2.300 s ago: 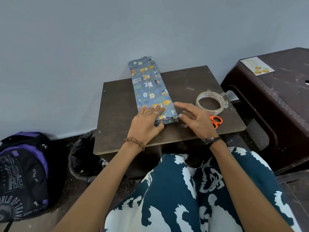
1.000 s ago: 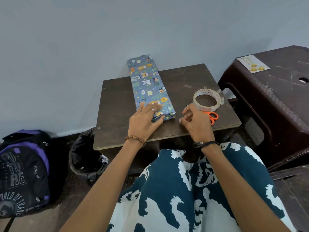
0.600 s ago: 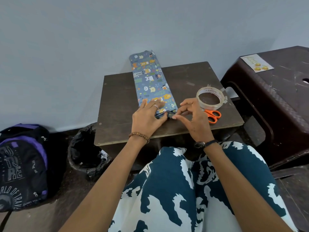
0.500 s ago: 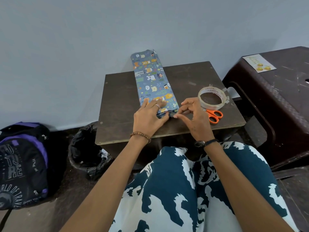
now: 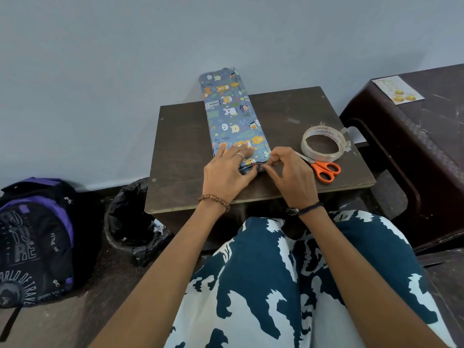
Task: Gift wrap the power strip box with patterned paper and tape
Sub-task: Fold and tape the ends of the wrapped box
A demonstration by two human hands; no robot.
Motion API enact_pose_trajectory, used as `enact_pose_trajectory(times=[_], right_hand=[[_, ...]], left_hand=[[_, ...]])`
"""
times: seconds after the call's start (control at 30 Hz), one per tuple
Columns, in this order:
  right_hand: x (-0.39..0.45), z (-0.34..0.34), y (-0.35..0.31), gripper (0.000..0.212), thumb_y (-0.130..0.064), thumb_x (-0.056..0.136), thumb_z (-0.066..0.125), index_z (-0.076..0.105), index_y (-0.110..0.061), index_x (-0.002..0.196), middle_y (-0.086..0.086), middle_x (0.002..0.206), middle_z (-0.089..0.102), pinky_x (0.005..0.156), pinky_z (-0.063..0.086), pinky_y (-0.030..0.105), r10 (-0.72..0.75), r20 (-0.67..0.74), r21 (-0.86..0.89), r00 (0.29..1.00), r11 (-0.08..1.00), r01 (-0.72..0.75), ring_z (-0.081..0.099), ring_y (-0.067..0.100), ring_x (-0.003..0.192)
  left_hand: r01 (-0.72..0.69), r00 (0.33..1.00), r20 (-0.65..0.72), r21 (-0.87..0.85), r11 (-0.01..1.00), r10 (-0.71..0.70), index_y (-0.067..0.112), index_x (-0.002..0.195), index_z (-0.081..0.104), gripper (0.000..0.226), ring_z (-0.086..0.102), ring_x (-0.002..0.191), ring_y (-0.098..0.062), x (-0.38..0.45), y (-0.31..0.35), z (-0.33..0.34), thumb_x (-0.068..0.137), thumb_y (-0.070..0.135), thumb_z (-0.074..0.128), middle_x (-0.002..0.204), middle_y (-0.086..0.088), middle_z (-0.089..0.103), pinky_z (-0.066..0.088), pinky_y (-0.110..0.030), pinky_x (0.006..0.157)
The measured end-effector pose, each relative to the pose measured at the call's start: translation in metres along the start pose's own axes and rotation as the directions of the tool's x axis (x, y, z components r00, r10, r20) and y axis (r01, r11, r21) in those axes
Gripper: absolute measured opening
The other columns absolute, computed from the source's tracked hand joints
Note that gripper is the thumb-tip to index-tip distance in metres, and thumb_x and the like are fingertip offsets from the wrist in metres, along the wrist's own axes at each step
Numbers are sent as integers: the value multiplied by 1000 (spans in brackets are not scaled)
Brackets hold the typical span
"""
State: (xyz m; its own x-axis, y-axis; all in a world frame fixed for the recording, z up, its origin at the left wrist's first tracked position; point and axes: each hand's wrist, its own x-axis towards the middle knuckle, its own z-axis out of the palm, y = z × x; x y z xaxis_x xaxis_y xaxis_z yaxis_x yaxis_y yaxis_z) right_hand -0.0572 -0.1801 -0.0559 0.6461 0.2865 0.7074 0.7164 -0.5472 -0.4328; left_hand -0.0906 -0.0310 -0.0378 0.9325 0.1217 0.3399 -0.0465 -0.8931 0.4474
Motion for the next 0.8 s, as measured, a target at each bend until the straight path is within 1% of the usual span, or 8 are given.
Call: enact_pose_trajectory(times=[0.13, 0.23, 0.3, 0.4, 0.5, 0.57, 0.67, 0.8], right_hand=[[-2, 4, 2, 45, -6, 74, 76, 41, -12, 102, 9, 70, 64, 59, 49, 34, -112, -71, -139, 991, 985, 102, 61, 28, 60], [-1, 4, 2, 50, -9, 72, 78, 39, -13, 103, 15, 81, 62, 60, 46, 33, -75, -89, -161, 993, 985, 60, 60, 29, 65], [3, 1, 4, 55, -13, 71, 80, 38, -15, 107, 19, 92, 57, 60, 47, 32, 24, -87, -62, 996, 998, -29, 57, 26, 69], [7, -2, 7, 60, -16, 70, 80, 38, -17, 114, 15, 98, 52, 63, 45, 22, 146, -30, 74, 989, 987, -143, 51, 16, 73], [8, -1, 10, 57, -15, 71, 79, 45, -9, 117, 10, 99, 54, 65, 45, 16, 223, 42, 171, 974, 959, -227, 52, 11, 74], [9, -1, 10, 57, -14, 72, 79, 45, -11, 117, 2, 95, 57, 68, 45, 12, 277, 111, 269, 955, 916, -297, 55, 11, 77], [14, -4, 11, 58, -14, 71, 80, 43, -23, 115, -9, 87, 57, 73, 48, 15, 334, 213, 369, 918, 843, -392, 58, 8, 80], [19, -11, 14, 55, -9, 72, 78, 45, -23, 113, -7, 87, 61, 74, 50, 16, 373, 306, 468, 876, 742, -480, 60, 6, 78]], left_hand=[[-5, 1000, 11, 24, 1000, 5, 22, 115, 65, 35, 46, 128, -21, 0, -2, 0, 83, 35, 66, 128, 7, 58, 43, -36, 96], [-39, 999, 34, 35, 999, 38, 22, 117, 64, 36, 48, 127, -19, 1, -4, 0, 84, 37, 63, 130, 7, 57, 40, -34, 102], [-61, 998, 4, 32, 998, 61, 20, 114, 66, 34, 52, 122, -18, 0, -3, 0, 83, 35, 65, 127, 5, 60, 39, -33, 104], [-109, 993, -43, 52, 993, 111, 17, 109, 69, 36, 59, 114, -20, -1, -2, -2, 78, 35, 70, 120, 2, 64, 43, -36, 100], [-142, 984, -89, 104, 984, 151, 14, 103, 71, 39, 64, 104, -24, -1, 0, -2, 72, 37, 75, 110, 0, 69, 50, -38, 89], [-124, 987, -86, 107, 987, 134, 14, 103, 71, 36, 64, 105, -26, -1, 1, -1, 73, 34, 75, 110, -1, 69, 50, -39, 89], [-106, 990, -88, 92, 990, 115, 13, 103, 71, 31, 64, 105, -26, 0, 1, 3, 76, 29, 73, 110, -2, 69, 48, -40, 93], [-93, 990, -97, 82, 992, 101, 13, 100, 71, 31, 65, 102, -25, 0, 3, 4, 74, 27, 75, 107, -2, 69, 49, -40, 94]])
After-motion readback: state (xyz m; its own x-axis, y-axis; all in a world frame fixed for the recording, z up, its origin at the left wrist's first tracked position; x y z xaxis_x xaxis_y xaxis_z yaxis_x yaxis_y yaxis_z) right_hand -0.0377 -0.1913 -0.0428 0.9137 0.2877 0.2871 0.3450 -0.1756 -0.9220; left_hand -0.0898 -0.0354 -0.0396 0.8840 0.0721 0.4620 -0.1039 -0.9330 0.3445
